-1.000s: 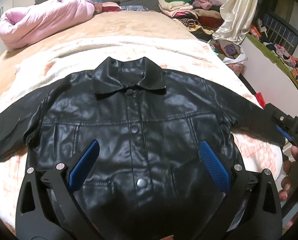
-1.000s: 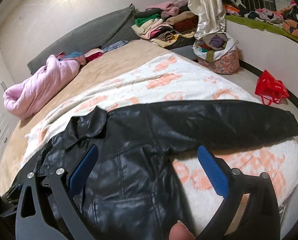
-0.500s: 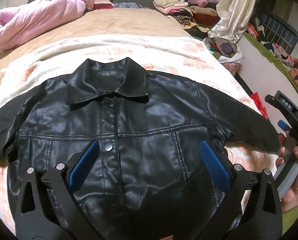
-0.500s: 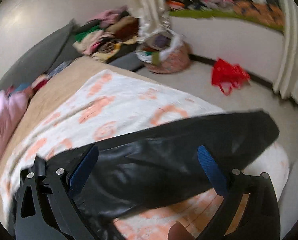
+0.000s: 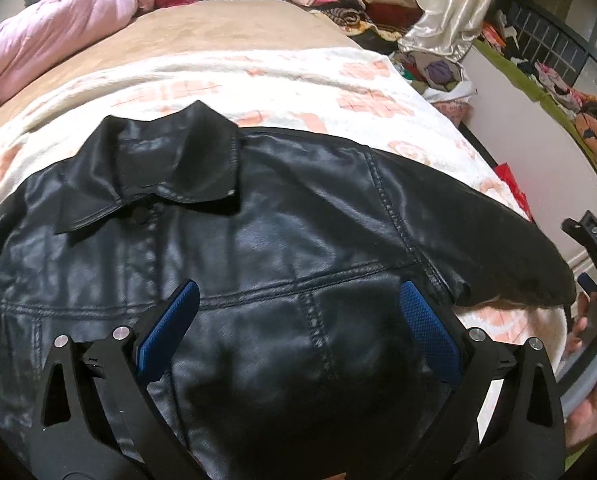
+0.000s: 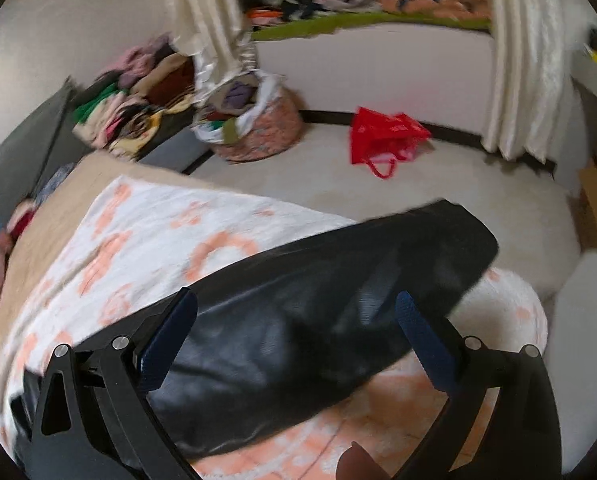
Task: Fold large clothes
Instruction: 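Move the right gripper to the sleeve cuff and grasp it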
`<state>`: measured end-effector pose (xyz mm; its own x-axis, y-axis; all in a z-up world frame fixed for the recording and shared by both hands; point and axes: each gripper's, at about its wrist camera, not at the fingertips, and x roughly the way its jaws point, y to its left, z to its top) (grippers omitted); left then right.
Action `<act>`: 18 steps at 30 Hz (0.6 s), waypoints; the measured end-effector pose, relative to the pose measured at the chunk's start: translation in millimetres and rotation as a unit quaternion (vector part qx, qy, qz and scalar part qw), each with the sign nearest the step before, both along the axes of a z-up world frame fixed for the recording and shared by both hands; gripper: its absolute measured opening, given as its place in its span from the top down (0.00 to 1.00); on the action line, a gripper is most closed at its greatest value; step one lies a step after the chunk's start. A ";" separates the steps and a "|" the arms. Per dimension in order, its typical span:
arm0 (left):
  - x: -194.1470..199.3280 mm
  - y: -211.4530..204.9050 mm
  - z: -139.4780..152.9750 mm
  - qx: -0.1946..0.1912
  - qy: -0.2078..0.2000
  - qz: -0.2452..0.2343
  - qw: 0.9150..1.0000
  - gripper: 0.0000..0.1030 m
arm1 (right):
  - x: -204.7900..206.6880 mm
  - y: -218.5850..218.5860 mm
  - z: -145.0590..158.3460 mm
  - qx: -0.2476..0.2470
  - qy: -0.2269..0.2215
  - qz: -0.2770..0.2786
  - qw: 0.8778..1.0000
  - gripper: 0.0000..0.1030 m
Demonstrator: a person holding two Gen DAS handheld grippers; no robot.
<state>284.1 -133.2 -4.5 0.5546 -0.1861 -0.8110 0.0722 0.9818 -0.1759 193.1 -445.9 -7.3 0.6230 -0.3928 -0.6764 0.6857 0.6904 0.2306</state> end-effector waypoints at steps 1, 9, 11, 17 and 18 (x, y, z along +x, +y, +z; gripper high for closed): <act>3.8 -3.7 -3.1 0.003 0.003 -0.002 1.000 0.09 | -4.1 -10.0 -4.5 0.018 -0.002 -0.020 1.000 0.04; 19.1 -16.9 -16.8 -0.002 0.016 -0.012 1.000 0.09 | -30.1 -70.3 -40.5 0.126 -0.017 -0.128 0.984 0.04; 24.4 -18.9 -19.4 -0.003 0.018 -0.014 1.000 0.09 | -29.1 -79.5 -49.3 0.149 -0.016 -0.131 0.980 0.04; 35.8 -24.8 -28.3 0.020 0.025 -0.020 0.999 0.09 | -19.8 -96.4 -73.7 0.215 -0.053 -0.116 0.968 0.04; 37.7 -25.9 -30.5 0.022 0.026 -0.022 0.999 0.09 | -21.4 -99.5 -75.1 0.227 -0.076 -0.110 0.965 0.04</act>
<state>321.8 -159.1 -35.0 0.5033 -0.1732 -0.8465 0.1076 0.9846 -0.1375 171.6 -545.3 -82.4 0.6643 -0.2117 -0.7169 0.7383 0.3356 0.5851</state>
